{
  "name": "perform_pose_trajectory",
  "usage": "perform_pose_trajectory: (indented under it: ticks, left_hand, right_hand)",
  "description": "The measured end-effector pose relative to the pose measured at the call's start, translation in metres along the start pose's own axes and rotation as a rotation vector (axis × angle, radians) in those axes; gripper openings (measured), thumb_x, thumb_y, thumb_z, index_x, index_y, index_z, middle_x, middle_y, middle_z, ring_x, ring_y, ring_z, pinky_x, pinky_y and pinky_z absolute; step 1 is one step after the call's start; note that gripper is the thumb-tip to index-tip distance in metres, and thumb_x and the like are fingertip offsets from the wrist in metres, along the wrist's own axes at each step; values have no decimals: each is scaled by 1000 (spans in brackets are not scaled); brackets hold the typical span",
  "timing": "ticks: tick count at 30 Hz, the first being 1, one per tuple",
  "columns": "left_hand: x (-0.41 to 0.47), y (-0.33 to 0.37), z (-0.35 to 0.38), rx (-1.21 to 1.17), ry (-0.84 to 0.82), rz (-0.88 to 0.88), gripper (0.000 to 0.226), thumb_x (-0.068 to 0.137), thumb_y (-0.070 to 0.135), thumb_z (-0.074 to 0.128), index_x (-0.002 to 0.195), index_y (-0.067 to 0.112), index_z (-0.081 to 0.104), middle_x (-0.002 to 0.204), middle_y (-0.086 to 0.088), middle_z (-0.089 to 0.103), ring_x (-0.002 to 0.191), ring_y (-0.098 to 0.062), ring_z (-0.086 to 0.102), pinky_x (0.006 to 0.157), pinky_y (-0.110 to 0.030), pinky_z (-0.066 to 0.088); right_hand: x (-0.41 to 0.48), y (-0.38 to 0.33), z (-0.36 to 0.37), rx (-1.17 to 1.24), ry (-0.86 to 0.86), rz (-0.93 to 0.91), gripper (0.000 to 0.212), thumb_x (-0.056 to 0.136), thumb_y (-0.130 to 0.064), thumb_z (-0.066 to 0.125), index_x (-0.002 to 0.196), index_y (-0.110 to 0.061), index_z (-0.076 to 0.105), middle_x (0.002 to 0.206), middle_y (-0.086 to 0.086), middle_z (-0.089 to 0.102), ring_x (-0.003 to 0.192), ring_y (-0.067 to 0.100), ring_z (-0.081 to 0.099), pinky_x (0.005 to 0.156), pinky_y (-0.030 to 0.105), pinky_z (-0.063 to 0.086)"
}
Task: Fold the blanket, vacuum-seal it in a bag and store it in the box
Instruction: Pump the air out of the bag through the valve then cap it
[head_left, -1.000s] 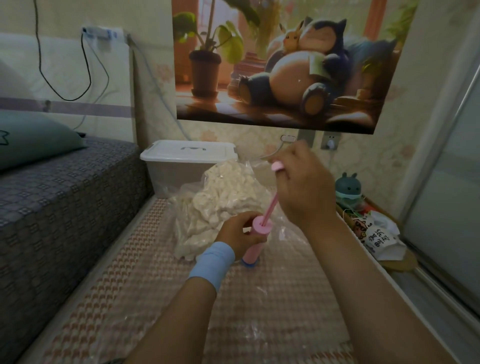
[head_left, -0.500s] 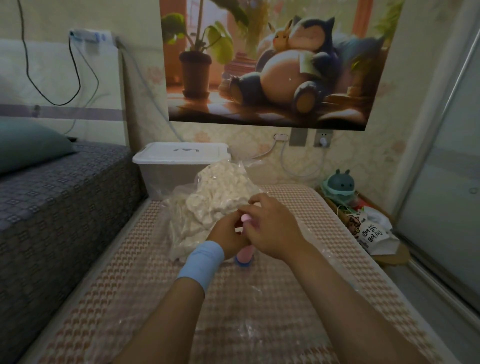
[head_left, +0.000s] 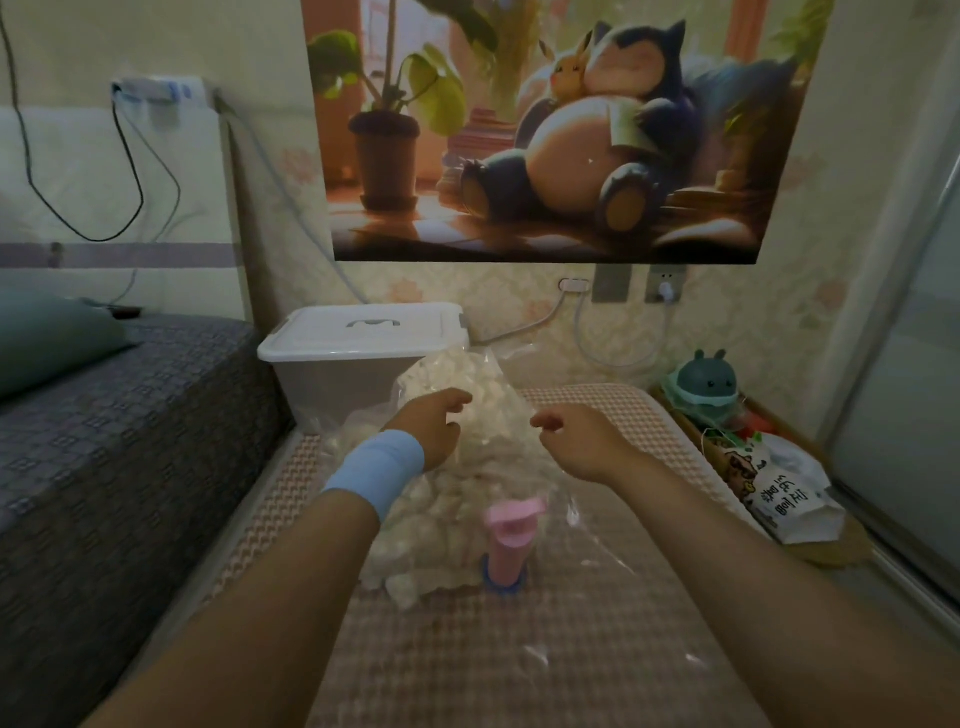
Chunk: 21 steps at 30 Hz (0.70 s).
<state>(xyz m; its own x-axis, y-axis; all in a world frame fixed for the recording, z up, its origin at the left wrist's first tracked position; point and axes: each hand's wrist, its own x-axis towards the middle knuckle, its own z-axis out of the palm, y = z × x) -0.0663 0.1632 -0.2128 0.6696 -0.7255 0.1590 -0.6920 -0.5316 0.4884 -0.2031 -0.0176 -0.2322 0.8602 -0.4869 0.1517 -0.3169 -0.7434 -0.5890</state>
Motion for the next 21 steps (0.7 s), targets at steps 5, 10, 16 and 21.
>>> perform_pose_trajectory:
  ticks: [5,10,16,21]
  left_hand:
    - [51,-31,17,359,-220,-212,99,73,74,57,150,39,5,160,-1,9,146,-34,10,111,-62,21]
    - [88,-51,41,331,-311,-104,110,56,93,47,139,59,-16,160,9,-12,146,-35,-6,107,-72,6]
    - [96,-20,58,173,-215,-64,132,49,80,70,148,40,-7,159,12,-3,147,-26,5,112,-64,14]
    - [86,-3,40,122,-328,-89,112,61,73,71,149,29,16,156,3,14,140,-28,27,111,-45,33]
  right_hand:
    - [60,11,22,-130,-89,27,64,88,-52,58,148,-45,37,160,8,27,147,31,27,119,44,24]
    - [84,42,38,-58,-156,107,80,74,-91,33,145,-65,9,164,10,17,150,33,19,121,49,19]
    - [78,72,13,-112,-204,126,90,65,-98,35,145,-57,29,157,5,36,139,27,42,115,43,32]
    - [111,-15,-32,-570,-107,-27,54,80,-67,49,122,-35,61,140,4,48,120,29,52,101,45,41]
